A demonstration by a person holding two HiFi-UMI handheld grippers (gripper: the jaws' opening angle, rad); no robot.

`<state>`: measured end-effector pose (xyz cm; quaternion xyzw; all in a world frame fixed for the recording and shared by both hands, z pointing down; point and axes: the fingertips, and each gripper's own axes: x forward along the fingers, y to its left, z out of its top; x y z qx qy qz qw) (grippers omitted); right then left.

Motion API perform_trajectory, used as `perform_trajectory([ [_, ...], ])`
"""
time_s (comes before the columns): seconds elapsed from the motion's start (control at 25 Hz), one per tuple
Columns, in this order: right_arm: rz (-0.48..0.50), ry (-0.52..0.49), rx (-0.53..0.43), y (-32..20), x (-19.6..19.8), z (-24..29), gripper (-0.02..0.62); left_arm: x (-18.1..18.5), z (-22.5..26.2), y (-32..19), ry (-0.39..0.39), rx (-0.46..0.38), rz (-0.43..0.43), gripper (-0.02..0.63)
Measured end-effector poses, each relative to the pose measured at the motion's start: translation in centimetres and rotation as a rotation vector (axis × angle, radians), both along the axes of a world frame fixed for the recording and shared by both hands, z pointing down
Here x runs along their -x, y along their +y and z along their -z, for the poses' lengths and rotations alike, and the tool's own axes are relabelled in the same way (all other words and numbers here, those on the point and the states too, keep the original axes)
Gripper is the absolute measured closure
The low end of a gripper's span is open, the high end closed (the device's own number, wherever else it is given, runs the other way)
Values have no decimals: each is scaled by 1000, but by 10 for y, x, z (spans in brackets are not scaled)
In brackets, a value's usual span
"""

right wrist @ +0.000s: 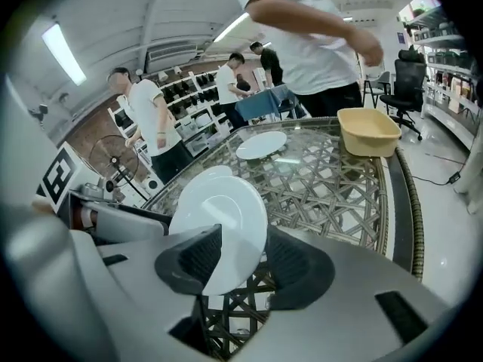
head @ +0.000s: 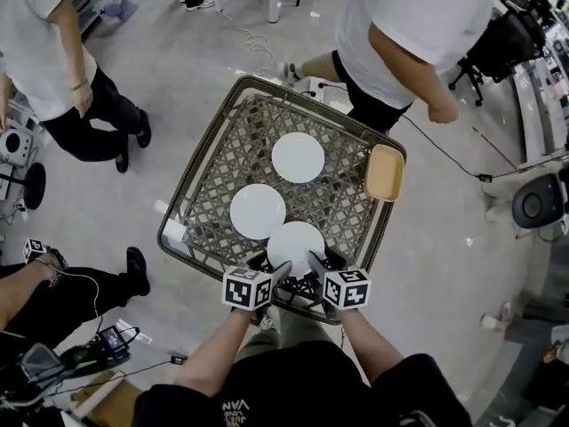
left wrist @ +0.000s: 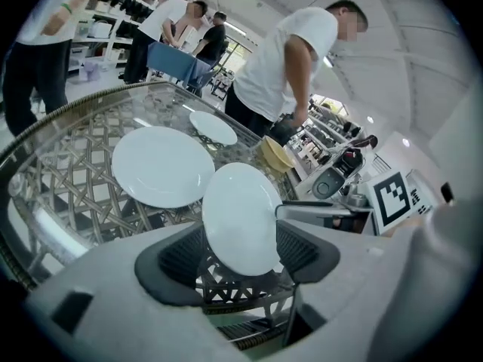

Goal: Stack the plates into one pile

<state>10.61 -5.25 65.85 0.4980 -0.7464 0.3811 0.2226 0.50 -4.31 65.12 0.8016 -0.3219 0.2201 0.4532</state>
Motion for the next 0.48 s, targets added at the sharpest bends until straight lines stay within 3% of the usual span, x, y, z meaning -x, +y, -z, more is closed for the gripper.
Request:
perform_trajectory([
  [0.24,52,-15,-26,-32,24,3,410,25,1,-23,-15,-17,67,305],
  [0.48,132,-39,-20,-71,60,-9,410,59,-12,-55,-77,-7,140,304],
])
